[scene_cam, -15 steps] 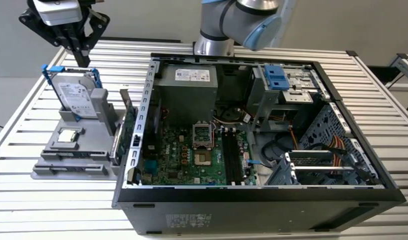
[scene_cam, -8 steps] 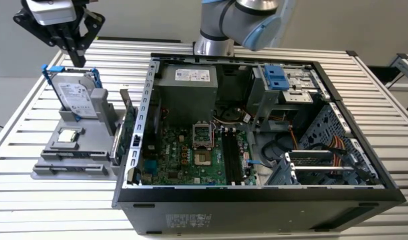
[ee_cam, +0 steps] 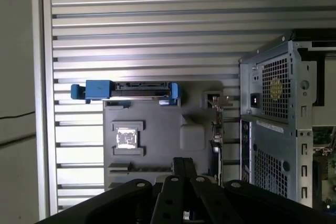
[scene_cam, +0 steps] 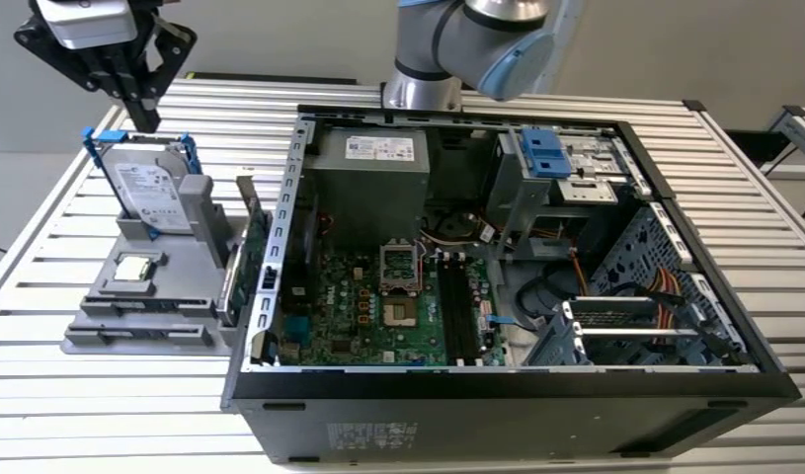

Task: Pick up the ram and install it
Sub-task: 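Reach for the ram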

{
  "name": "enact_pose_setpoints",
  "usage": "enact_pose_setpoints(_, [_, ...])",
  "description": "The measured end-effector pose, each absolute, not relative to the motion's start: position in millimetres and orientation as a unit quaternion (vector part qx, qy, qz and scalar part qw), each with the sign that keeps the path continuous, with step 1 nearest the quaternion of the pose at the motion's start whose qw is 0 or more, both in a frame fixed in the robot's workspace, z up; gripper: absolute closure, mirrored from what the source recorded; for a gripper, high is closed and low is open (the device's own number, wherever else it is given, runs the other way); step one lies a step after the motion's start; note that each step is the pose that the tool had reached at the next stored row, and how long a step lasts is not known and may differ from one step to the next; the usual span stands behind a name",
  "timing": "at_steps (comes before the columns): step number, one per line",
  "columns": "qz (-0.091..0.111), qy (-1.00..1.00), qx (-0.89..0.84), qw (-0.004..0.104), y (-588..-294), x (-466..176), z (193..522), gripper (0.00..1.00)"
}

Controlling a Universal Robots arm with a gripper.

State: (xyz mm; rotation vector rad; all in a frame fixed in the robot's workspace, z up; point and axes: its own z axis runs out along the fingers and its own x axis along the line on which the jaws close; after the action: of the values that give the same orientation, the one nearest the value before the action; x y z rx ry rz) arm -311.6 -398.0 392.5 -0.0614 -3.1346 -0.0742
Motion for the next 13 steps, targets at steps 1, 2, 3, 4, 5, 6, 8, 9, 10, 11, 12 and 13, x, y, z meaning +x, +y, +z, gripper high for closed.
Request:
enact_pose_setpoints(1, [-0.024,-1.0,-0.019,0.003,-398.0,-312.6,392.5,1.0])
enact_pose_setpoints(2, [-0.024,-1.0,-0.019,0.003,-398.0,-313.5,392.5,1.0])
enact_pose_setpoints(3, [-0.024,-1.0,-0.019,0.003,-398.0,-314.4,392.5,1.0])
enact_pose_setpoints(4, [-0.024,-1.0,-0.019,0.003,-398.0,-315.3,392.5,1.0])
enact_pose_setpoints(5, [-0.024,-1.0,-0.018,0.003,-397.9,-316.0,392.5,1.0])
enact_pose_setpoints(6, [-0.024,-1.0,-0.018,0.003,-397.9,-316.8,392.4,1.0])
enact_pose_setpoints(8, [-0.024,-1.0,-0.018,0.003,-397.9,-318.3,392.5,1.0])
enact_pose_setpoints(9, [-0.024,-1.0,-0.018,0.003,-397.9,-319.0,392.4,1.0])
enact_pose_setpoints(10, [-0.024,-1.0,-0.017,0.003,-397.9,-319.7,392.5,1.0])
enact_pose_setpoints(11, [-0.024,-1.0,-0.017,0.003,-397.9,-320.5,392.5,1.0])
enact_pose_setpoints(12, [-0.024,-1.0,-0.017,0.003,-397.9,-321.2,392.4,1.0])
enact_pose_setpoints(13, [-0.024,-1.0,-0.017,0.003,-397.9,-322.0,392.4,1.0])
